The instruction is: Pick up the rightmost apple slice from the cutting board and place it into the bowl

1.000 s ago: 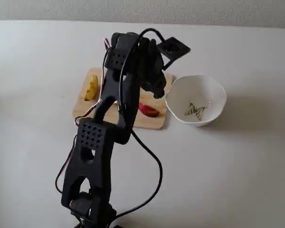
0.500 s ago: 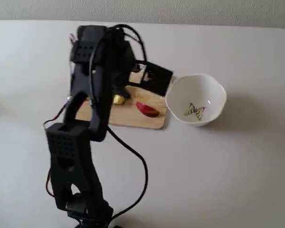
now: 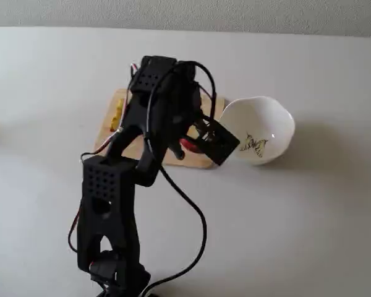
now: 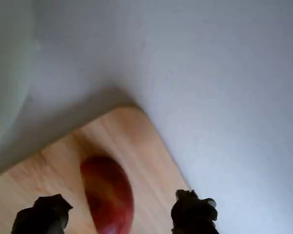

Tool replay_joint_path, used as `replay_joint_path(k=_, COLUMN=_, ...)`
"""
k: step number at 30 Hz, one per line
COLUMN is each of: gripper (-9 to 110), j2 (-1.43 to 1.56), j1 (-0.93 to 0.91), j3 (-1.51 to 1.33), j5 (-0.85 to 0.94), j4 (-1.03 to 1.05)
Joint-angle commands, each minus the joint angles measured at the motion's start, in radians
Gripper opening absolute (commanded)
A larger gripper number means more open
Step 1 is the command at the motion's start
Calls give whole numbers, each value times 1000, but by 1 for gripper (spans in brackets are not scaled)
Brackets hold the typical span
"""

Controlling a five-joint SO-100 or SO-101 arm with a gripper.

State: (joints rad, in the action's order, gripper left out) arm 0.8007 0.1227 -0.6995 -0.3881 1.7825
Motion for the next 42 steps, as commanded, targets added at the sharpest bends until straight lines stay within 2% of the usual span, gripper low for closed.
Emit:
replay_joint_path(k=1, gripper=24, j2=-28, j1=-15, j3=100, j5=18, j4=32)
replay_joint_path(k=19, gripper=24, j2=-57, j1=63, j3=192, j5=69, j4=35)
replay_joint_path(k=28, gripper=0, j2=-112, j1=51, j3=219, j5=78, j4=34)
replay_joint_path(k=37, gripper=0, j2=-124, j1=60, j3=261, j5=95, j4=35)
replay_joint_path(k=42, gripper=0, j2=-8, j1=86, j3=276, j5=120, j4=35)
